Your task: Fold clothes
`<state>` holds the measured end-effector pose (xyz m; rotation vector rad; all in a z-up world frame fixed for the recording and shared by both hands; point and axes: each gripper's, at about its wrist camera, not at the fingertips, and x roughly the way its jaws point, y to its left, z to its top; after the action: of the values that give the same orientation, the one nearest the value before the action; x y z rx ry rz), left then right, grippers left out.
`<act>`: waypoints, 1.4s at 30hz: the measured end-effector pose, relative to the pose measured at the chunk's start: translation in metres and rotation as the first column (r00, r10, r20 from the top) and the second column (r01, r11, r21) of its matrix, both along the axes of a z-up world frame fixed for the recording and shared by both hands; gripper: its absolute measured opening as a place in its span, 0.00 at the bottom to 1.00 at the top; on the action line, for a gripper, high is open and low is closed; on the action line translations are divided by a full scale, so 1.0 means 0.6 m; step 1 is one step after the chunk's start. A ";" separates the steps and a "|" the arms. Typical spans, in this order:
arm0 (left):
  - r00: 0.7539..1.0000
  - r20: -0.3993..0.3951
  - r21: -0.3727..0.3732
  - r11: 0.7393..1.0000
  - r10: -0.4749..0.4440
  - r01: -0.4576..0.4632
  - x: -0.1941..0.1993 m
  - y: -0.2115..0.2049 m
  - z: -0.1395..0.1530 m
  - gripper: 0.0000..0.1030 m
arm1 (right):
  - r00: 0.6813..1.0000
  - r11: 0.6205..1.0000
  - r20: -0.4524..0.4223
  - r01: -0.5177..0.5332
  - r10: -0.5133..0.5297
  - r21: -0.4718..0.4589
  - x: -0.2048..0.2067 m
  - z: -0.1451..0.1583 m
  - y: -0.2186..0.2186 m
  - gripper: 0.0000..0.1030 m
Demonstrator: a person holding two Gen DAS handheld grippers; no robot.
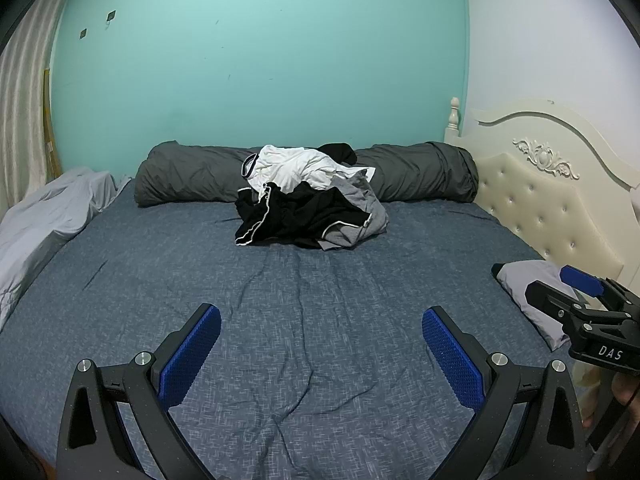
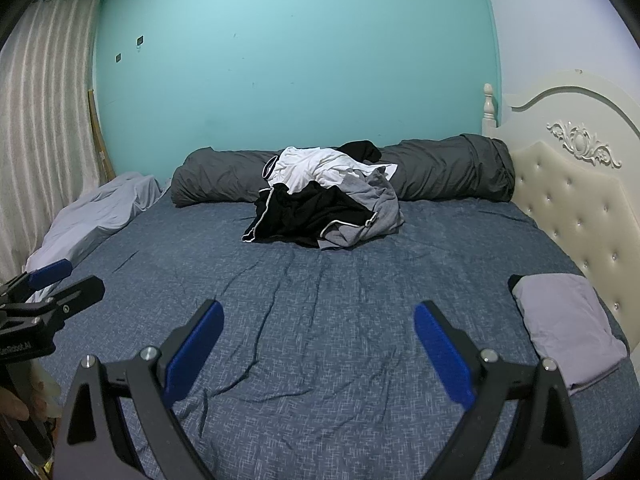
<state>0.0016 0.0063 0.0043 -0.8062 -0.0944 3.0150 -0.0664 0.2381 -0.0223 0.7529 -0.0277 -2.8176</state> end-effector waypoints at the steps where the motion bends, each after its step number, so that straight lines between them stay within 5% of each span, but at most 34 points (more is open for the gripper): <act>1: 1.000 0.000 0.000 1.000 0.000 0.000 0.000 0.001 0.000 1.00 | 1.000 1.000 0.000 0.001 -0.001 0.001 0.000 0.000 0.000 0.94; 29: 0.999 0.030 0.032 0.999 0.021 -0.022 -0.036 -0.011 -0.027 1.00 | 0.999 1.000 0.031 0.007 -0.007 0.009 -0.024 -0.021 0.008 0.94; 42: 0.992 0.075 0.060 0.993 0.101 -0.106 -0.186 -0.087 -0.104 1.00 | 0.993 0.999 0.113 -0.036 0.039 -0.035 -0.190 -0.107 0.005 0.94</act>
<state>-0.1101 -0.0457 -0.0583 -0.9327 -0.2397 3.0606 -0.1801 0.2411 -0.0865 0.8955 -0.0776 -2.7290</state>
